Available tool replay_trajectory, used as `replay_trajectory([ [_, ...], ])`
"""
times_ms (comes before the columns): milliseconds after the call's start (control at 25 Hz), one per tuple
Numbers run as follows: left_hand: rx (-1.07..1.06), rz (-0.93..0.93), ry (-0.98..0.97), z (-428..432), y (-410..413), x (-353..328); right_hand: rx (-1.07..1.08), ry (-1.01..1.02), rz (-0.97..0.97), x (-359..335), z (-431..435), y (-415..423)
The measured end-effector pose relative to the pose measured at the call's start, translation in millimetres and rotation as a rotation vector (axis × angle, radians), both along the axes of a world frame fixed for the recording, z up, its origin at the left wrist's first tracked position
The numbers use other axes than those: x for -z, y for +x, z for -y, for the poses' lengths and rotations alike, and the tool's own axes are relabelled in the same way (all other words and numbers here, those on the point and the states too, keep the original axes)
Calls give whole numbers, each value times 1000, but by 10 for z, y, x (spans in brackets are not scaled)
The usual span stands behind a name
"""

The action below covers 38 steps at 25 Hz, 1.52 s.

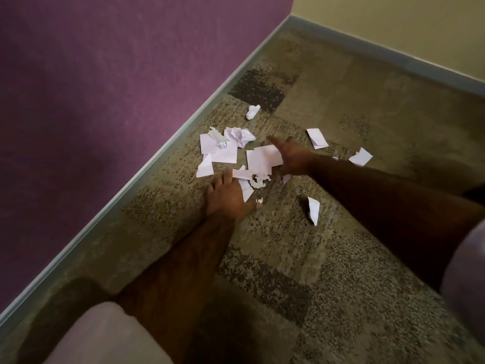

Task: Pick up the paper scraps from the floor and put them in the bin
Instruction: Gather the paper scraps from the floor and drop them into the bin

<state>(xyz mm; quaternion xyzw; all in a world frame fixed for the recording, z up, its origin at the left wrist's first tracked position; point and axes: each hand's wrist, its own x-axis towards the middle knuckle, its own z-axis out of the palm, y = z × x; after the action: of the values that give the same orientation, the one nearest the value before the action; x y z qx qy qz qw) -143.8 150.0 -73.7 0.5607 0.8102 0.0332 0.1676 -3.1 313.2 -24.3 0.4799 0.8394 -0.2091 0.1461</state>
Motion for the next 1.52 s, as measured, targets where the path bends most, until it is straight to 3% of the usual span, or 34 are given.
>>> replay_trajectory([
  [120,10,-65,120,9,-7,73,-47,-82,15,45,48,-208],
  [280,20,-39,207,-27,-71,129,-209,10,194,114,214,-424],
  [480,-291,306,373,34,-164,134,-158,38,183,141,142,-472],
  [640,-559,696,317,137,-223,81,-102,-86,112,24,78,-505],
  [960,-562,799,297,195,-267,-1,-316,-64,161,-138,96,-732],
  [1120,-519,748,298,272,-242,-30,-101,-271,-16,84,45,-606],
  [1360,-544,800,115,254,-161,-204,132,-366,-196,-166,364,78],
  [1520,-492,1006,154,-41,289,-668,255,-417,-291,-732,421,781],
])
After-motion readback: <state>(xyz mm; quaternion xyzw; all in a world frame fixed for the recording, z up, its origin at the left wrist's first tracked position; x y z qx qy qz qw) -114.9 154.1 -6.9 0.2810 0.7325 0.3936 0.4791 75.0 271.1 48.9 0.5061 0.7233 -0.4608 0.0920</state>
